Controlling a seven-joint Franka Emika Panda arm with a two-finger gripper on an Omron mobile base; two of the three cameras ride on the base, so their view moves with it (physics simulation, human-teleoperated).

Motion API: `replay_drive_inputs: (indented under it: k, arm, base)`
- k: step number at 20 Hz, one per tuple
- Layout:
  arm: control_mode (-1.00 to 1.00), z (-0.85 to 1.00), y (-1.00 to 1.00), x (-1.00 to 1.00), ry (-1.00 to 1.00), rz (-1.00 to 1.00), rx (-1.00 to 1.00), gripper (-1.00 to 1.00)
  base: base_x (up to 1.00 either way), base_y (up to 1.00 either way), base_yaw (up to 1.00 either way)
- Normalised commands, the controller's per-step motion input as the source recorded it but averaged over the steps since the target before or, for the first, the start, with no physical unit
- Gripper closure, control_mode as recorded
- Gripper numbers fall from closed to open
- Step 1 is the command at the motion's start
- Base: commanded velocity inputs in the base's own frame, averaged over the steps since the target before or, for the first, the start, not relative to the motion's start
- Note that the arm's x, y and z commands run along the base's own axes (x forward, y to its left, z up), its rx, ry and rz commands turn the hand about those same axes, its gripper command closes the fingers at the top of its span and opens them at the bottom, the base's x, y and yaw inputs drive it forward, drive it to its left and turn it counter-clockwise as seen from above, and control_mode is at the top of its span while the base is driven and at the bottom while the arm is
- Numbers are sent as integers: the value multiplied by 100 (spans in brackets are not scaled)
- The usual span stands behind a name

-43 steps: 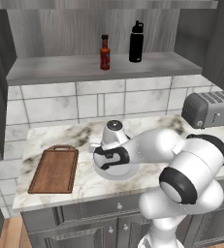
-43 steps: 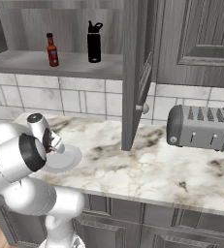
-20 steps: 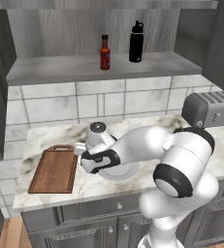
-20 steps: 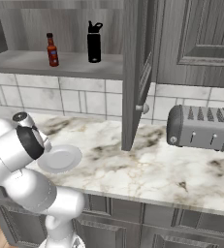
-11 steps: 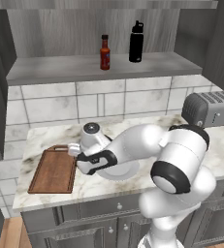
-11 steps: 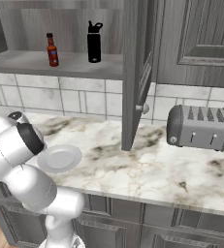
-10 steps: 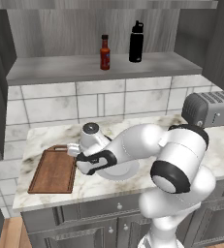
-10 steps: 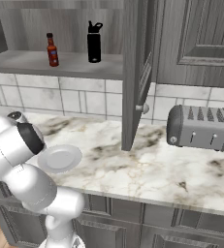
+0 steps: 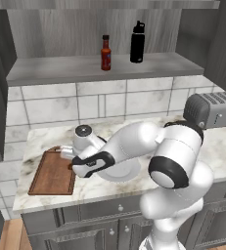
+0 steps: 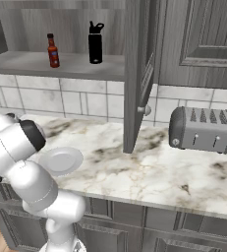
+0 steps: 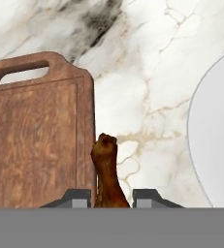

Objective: Pick the chicken drumstick from the plate and place it on the cutting board. Then pick the condiment bottle from the cabinet and place it next to the cutting board.

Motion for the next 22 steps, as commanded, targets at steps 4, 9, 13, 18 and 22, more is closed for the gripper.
replay_drive_inputs:
  k: [4, 9, 13, 18, 22]
  arm:
    - [-100, 0, 29, 0, 0, 0, 0, 100]
    - [-100, 0, 30, 0, 0, 0, 0, 100]
    - [-100, -1, 28, 1, 0, 0, 0, 100]
    - [-100, -11, 21, 8, 0, -1, 0, 100]
    - [-100, -27, 20, 12, 0, 0, 0, 100]
  base:
    - [0, 0, 0]
    - [0, 0, 0]
    - [0, 0, 0]
    - [0, 0, 0]
    - [0, 0, 0]
